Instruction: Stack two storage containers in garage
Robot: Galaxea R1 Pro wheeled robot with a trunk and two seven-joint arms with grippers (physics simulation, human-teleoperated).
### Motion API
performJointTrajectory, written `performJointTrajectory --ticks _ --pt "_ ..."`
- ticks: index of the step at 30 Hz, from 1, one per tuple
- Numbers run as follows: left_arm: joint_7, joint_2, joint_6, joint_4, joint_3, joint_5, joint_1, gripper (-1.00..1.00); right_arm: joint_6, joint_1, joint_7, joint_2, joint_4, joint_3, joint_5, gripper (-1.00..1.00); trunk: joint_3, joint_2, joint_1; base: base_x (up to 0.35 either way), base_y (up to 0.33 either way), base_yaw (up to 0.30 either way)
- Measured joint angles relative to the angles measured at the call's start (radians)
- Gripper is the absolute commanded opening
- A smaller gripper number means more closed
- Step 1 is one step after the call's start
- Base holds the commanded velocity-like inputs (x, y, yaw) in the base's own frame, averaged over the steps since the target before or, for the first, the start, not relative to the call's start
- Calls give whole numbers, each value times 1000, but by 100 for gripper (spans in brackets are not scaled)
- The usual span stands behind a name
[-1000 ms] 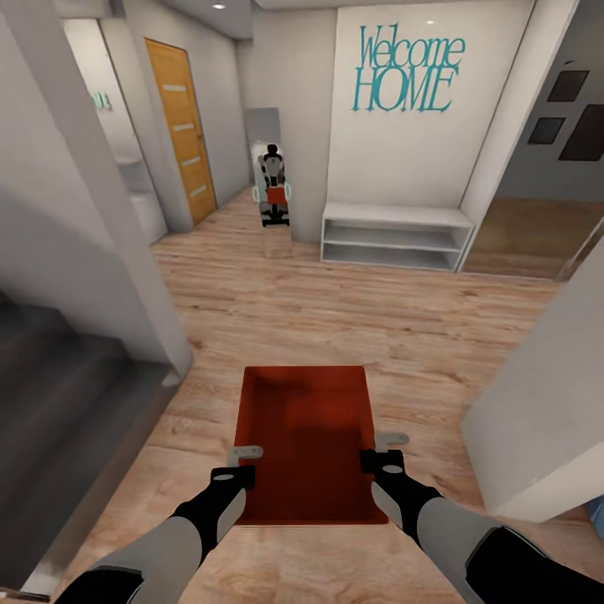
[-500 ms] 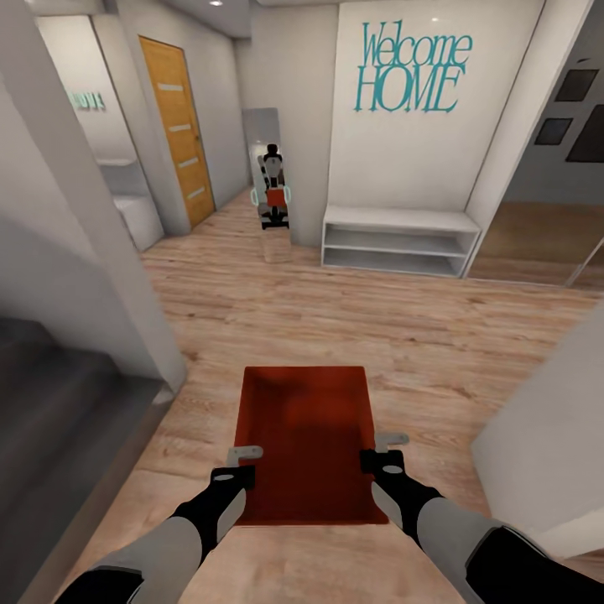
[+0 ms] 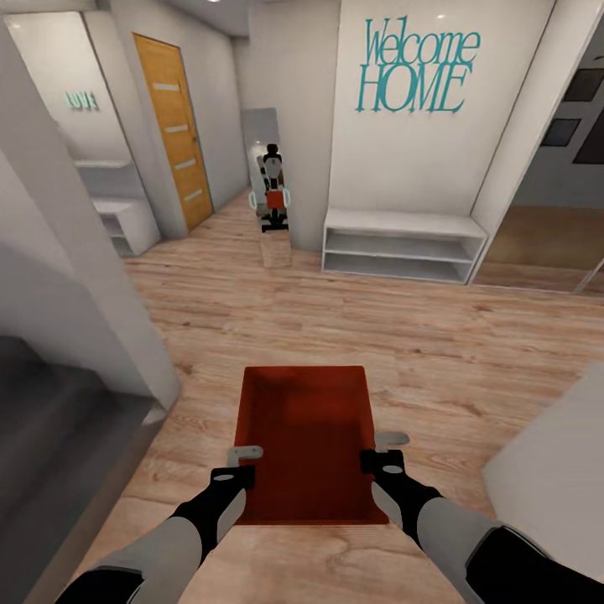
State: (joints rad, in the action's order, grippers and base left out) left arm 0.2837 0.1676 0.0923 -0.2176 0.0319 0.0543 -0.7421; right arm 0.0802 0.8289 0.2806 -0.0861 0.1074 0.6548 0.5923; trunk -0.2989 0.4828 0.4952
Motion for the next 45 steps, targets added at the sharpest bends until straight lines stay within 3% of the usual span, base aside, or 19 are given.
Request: performJointTrajectory --ticks 45 --pt "0 0 0 1 -1 -1 0 -100 0 0 0 0 -1 1 1 -100 0 0 0 325 0 0"
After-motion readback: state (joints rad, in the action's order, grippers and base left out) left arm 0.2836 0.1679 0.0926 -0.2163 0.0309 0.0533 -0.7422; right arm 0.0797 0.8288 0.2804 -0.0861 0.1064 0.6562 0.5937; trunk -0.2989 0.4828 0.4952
